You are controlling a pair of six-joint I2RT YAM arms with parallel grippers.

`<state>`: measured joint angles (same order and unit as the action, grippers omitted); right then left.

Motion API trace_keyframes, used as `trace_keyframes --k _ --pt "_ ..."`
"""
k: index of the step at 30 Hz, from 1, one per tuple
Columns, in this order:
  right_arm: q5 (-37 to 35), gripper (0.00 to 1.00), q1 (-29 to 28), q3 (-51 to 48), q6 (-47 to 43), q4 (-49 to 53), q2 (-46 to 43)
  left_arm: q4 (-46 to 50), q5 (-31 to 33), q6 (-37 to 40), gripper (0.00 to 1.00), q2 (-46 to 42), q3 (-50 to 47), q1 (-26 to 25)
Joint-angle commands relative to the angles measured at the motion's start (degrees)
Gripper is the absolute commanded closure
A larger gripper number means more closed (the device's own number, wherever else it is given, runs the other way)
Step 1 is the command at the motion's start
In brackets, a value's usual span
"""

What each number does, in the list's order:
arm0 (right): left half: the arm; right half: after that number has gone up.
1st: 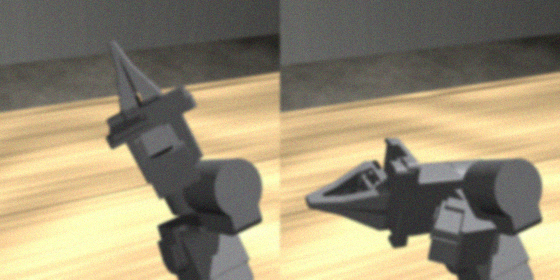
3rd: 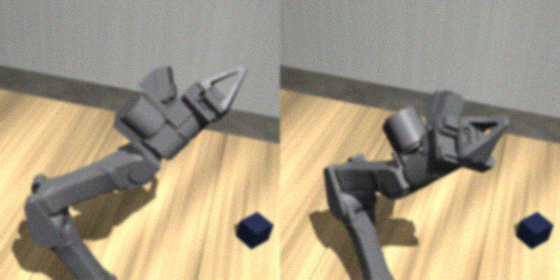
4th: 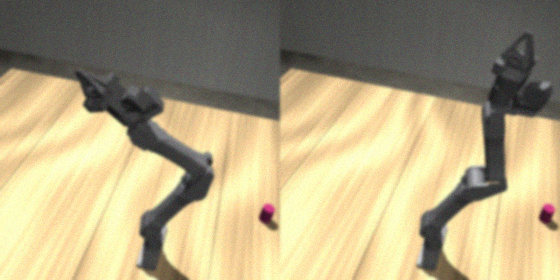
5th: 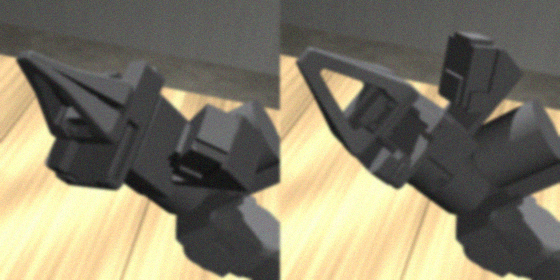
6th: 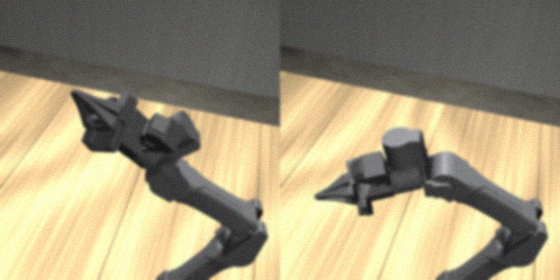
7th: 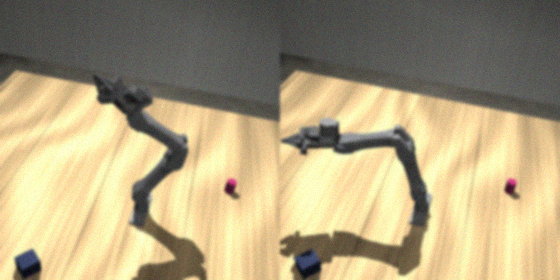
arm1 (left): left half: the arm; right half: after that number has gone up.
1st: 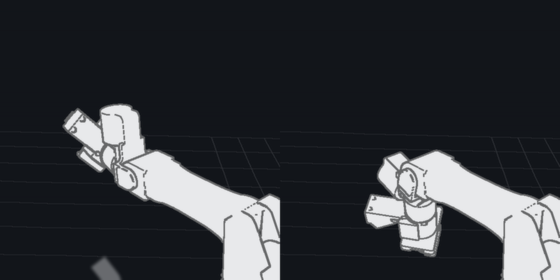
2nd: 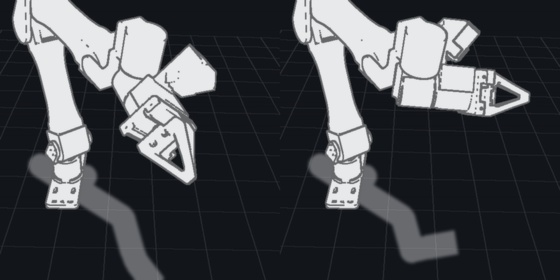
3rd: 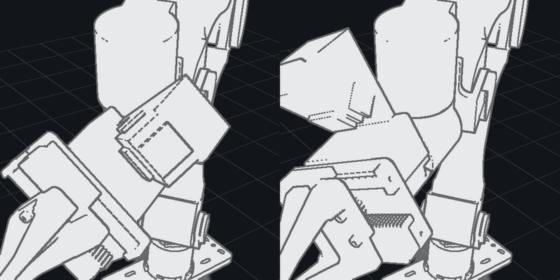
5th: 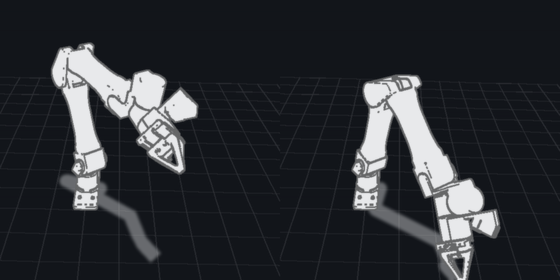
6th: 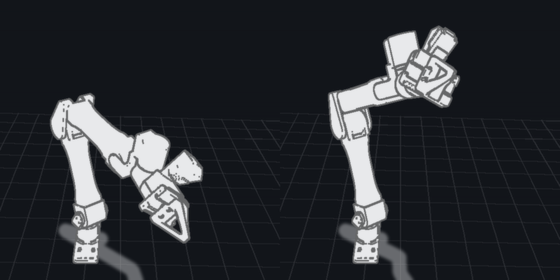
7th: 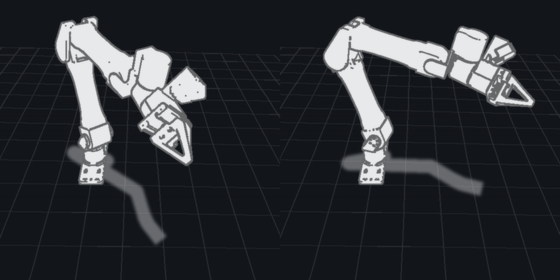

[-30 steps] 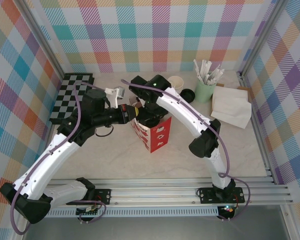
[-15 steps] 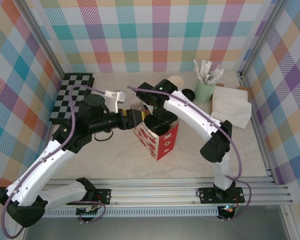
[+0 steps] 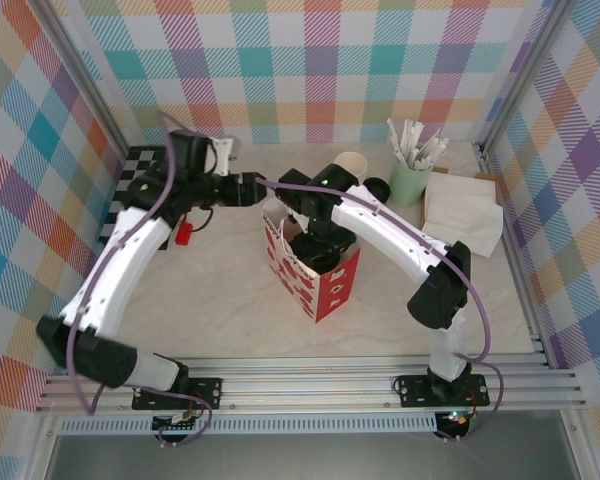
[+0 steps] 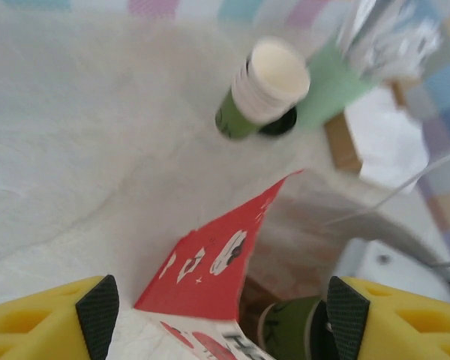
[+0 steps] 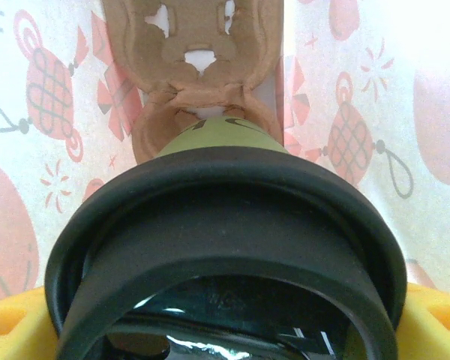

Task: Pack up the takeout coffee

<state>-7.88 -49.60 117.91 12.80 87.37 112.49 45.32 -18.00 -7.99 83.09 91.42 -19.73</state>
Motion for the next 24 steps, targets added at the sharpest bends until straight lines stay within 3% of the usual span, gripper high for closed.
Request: trace_keyframes --k 1,3,8,12,17,24 --pt "-0.03 0.34 0.12 -1.63 -0.01 -0.94 -2.83 2.50 -13.12 11.09 0.25 3.31 3.90 0.61" --pt "-0.21 0.34 0.21 -2.46 0.29 -1.83 -3.54 4.52 -14.22 14.26 0.26 5.90 5.79 0.10" --pt "0.21 0.34 0.20 -3.54 0.07 -2.48 -4.23 6.86 -7.78 19.99 0.29 9.11 7.57 -1.58" --pt "0.32 0.35 0.15 -3.58 -0.31 -1.93 -4.01 7.44 -7.04 21.00 0.38 12.05 9.40 -2.37" --pt "0.58 0.34 0.21 -3.76 -0.16 -1.14 -3.69 8.64 -5.57 22.26 0.41 14.31 11.30 -3.21" --pt "1.35 0.34 0.28 -4.41 -0.14 0.65 -2.91 7.44 -2.94 21.91 0.69 15.01 11.44 -3.21"
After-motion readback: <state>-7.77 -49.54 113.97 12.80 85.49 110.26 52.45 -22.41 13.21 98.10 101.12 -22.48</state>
